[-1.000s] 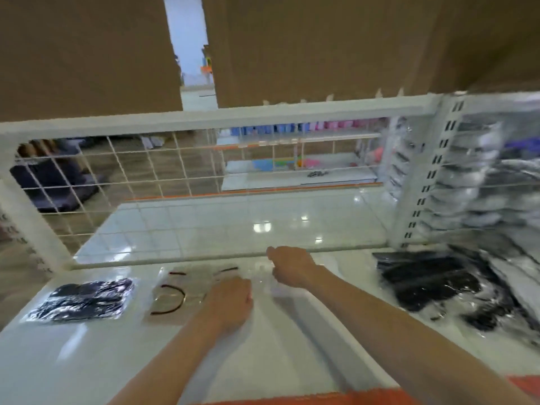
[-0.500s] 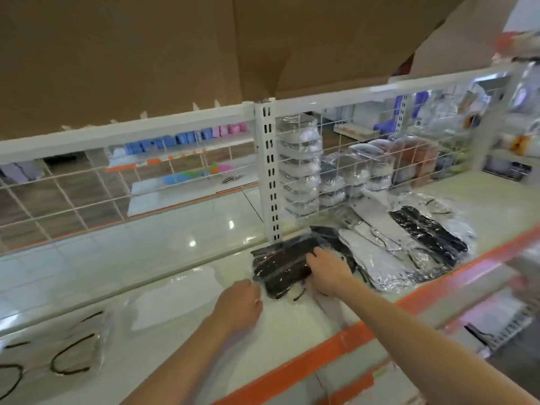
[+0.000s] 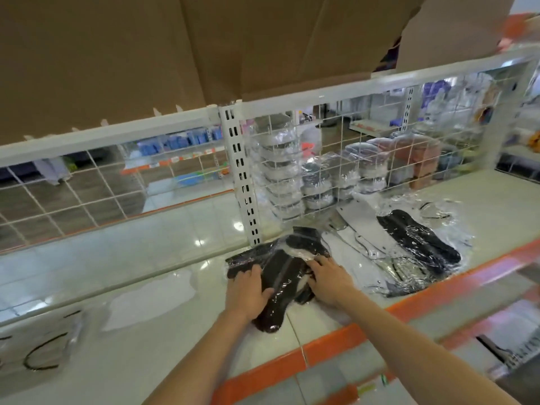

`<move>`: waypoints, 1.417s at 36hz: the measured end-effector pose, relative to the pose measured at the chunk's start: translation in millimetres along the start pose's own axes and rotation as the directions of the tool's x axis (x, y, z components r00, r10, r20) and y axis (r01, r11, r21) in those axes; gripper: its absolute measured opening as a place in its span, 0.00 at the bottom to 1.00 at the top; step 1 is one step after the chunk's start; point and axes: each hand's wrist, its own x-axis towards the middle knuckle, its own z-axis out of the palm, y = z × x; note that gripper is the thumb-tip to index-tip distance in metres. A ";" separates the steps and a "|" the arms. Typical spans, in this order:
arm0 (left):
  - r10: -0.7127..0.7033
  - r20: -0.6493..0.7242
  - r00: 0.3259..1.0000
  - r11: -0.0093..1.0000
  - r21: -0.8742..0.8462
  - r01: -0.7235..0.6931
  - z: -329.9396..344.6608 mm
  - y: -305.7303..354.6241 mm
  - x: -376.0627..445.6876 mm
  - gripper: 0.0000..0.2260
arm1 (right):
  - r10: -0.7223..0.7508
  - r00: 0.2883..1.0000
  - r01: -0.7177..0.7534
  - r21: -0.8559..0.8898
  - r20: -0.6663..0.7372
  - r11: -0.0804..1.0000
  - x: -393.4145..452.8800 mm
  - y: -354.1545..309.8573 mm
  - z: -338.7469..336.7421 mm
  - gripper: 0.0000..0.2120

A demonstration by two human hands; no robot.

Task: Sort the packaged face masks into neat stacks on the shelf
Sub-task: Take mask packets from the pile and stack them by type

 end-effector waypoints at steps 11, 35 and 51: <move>-0.384 0.142 0.912 0.750 -0.529 0.398 -14.9 -9.9 -12.4 0.20 | -0.002 1.000 0.003 0.077 -0.005 0.997 2.3 3.3 -5.3 0.16; -0.721 0.237 0.651 0.033 -0.927 0.374 -44.5 -59.6 -63.0 0.12 | -0.444 0.865 0.446 0.045 0.233 0.894 -21.6 -72.7 26.6 0.47; -0.708 0.297 0.641 0.044 -0.887 0.459 -51.1 -44.4 -68.5 0.12 | -0.328 0.919 0.364 -0.150 0.219 0.919 0.4 -68.2 27.1 0.35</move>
